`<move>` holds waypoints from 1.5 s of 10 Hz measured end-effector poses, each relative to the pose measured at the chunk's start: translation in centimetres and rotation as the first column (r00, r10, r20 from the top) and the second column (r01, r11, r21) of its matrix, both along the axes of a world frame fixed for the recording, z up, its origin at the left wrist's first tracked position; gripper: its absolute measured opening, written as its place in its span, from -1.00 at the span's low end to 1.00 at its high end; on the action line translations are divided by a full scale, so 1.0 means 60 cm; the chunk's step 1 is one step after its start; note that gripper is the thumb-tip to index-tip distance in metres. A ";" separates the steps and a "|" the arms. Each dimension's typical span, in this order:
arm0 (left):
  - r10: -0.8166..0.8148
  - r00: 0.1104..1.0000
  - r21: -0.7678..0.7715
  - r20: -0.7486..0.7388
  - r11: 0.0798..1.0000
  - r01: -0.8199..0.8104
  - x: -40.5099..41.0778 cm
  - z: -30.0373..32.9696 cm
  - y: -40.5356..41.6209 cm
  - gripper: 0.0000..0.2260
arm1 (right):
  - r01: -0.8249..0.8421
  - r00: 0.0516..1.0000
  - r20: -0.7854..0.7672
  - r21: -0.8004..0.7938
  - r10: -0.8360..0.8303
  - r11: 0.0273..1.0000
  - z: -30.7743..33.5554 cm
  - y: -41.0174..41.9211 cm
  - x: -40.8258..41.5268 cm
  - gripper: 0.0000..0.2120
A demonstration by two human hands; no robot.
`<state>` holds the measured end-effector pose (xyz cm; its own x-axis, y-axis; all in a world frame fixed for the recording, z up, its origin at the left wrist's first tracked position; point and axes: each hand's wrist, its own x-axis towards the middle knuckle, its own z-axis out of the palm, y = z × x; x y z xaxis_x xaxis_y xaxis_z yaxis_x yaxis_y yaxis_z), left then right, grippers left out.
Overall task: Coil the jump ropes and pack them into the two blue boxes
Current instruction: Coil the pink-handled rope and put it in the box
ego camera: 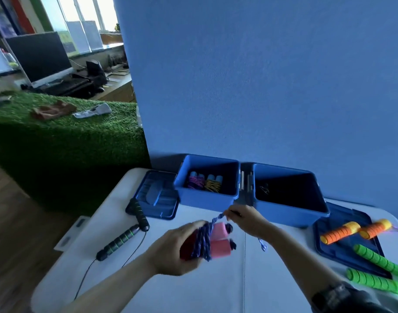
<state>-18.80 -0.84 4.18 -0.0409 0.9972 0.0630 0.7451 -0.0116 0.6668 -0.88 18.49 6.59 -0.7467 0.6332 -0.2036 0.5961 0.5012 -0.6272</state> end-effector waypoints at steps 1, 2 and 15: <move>0.004 0.990 0.186 0.142 0.982 -0.030 0.011 0.035 0.014 -0.42 | 0.101 0.991 -0.064 -0.237 -0.120 0.966 -0.008 -0.021 -0.003 -0.72; 0.074 0.965 0.289 0.251 0.946 -0.148 0.011 0.041 0.033 -0.42 | 0.128 0.970 -0.101 -0.563 -0.222 0.817 -0.020 -0.050 -0.006 -0.71; 0.139 0.948 0.001 -0.288 0.989 -0.145 0.056 -0.055 0.036 -0.39 | 0.227 0.935 -0.217 -0.235 -0.279 0.945 -0.018 -0.065 -0.009 -0.85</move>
<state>-15.46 1.30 0.88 -0.1654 0.9835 0.0729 0.8976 0.1195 0.4244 -1.40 14.57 5.49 -0.6097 0.7720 -0.1795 0.5014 0.2003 -0.8417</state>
